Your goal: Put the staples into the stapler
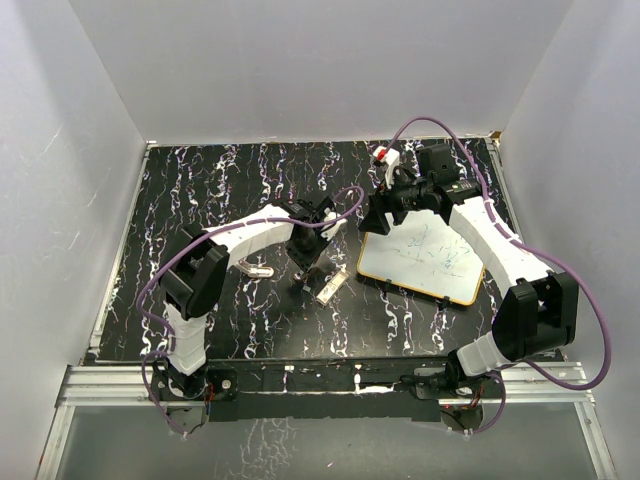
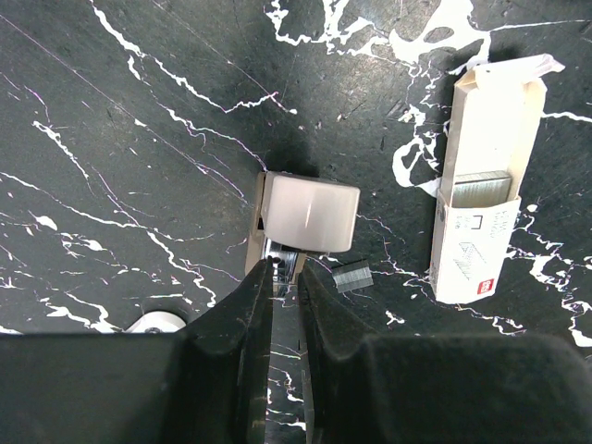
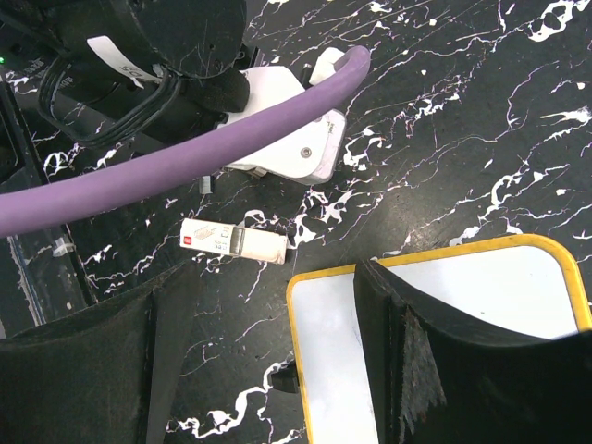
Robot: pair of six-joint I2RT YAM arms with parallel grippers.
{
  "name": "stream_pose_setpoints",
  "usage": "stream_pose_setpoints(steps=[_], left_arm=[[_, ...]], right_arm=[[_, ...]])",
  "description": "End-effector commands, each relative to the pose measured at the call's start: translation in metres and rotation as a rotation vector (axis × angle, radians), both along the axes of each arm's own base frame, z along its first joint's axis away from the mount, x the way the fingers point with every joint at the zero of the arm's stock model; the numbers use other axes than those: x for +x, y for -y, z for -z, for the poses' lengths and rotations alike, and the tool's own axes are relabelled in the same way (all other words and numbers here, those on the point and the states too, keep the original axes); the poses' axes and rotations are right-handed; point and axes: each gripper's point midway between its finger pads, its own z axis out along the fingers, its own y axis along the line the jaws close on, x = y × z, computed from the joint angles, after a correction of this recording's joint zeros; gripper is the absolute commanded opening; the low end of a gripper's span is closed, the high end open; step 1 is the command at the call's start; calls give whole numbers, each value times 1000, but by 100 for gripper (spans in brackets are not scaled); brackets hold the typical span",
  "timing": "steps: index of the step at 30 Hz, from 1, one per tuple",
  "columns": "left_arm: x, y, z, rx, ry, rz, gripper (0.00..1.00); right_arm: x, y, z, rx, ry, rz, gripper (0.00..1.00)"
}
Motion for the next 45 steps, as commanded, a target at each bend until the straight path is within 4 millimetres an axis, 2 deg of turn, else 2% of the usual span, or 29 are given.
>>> stream_pose_setpoints(steps=[1, 18, 29, 45], left_arm=[[3, 7, -33, -55, 48, 8, 0], [7, 9, -41, -66, 75, 10, 0], [7, 3, -28, -33, 55, 5, 0], [8, 0, -21, -19, 38, 7, 0]], right_arm=[[6, -1, -6, 15, 49, -9, 70], [5, 0, -7, 15, 56, -10, 70], [4, 0, -7, 15, 55, -11, 70], [4, -1, -7, 19, 50, -15, 70]])
